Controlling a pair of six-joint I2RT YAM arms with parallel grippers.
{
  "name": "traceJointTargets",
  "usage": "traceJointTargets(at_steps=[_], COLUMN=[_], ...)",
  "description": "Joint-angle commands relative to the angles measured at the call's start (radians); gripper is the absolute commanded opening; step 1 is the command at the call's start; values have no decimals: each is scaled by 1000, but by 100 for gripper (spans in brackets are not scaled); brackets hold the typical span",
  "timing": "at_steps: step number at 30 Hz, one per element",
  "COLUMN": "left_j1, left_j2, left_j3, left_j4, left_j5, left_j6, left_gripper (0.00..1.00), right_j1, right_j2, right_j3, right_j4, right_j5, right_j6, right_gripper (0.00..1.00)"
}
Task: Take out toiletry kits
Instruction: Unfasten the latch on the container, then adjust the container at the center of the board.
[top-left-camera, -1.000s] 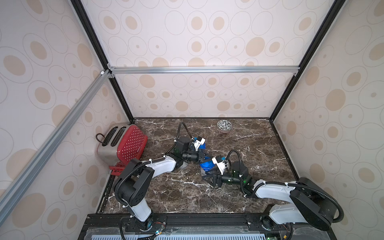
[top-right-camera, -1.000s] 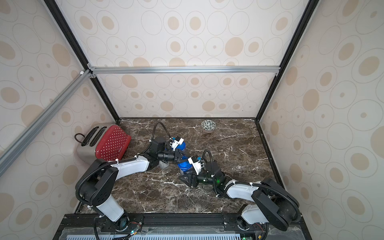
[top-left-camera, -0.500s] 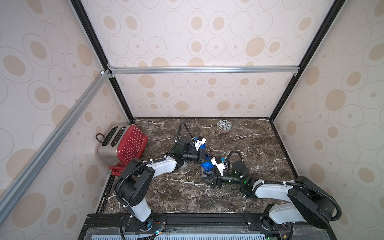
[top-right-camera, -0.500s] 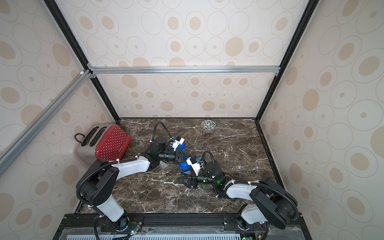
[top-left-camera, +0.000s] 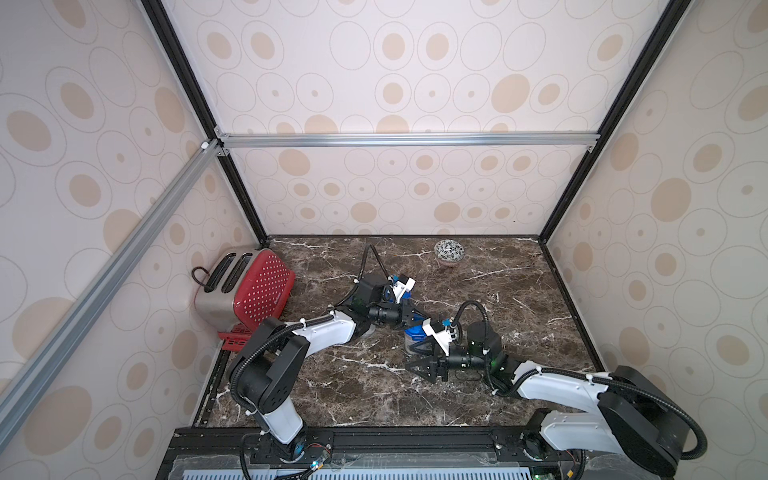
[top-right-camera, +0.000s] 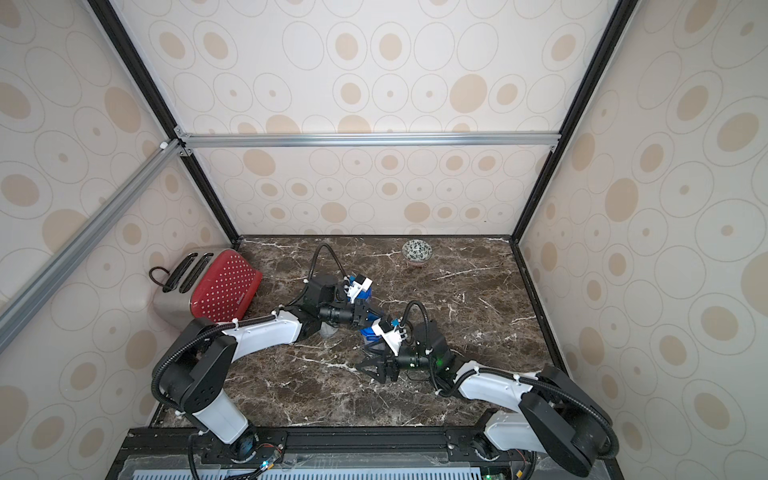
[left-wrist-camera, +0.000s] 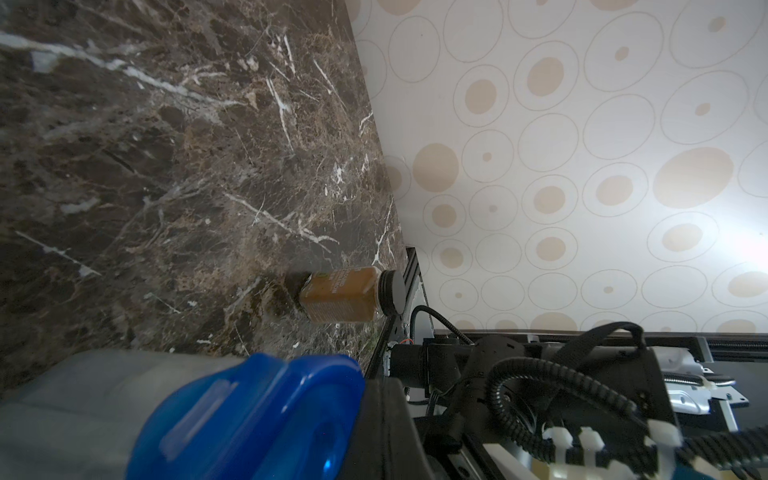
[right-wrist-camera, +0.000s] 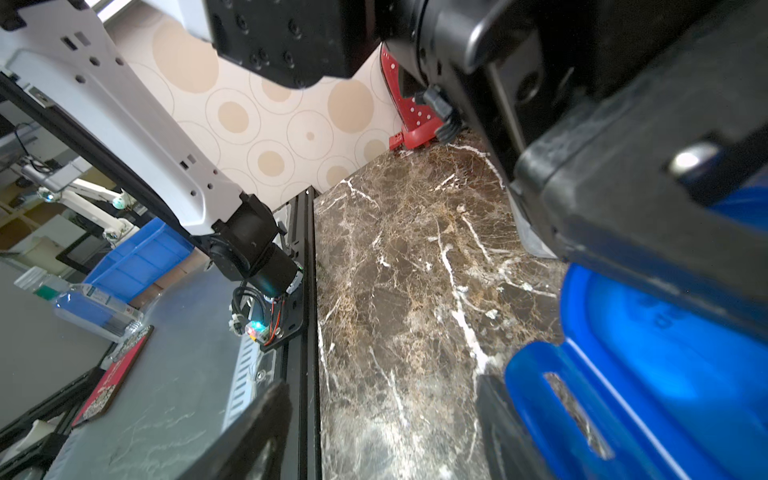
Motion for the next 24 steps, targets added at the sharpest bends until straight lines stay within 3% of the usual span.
traceJointTargets(at_steps=[1, 10, 15, 20, 24], left_j1=[-13, -13, -13, -13, -13], left_j2=[-1, -76, -135, -229, -296], left_j3=[6, 160, 241, 311, 317], left_j4=[-209, -441, -606, -844, -1001], left_j5=[-45, -60, -103, -246, -362], left_j6=[52, 144, 219, 329, 368], left_gripper=[0, 0, 19, 42, 45], right_j1=[1, -10, -12, -14, -33], right_j2=[-61, -112, -133, -187, -222], right_j3=[39, 81, 127, 182, 259], right_j4=[-148, -335, -433, -572, -742], right_j5=[0, -16, -45, 16, 85], right_j6=[-92, -131, -127, -136, -121], right_gripper=[77, 80, 80, 81, 80])
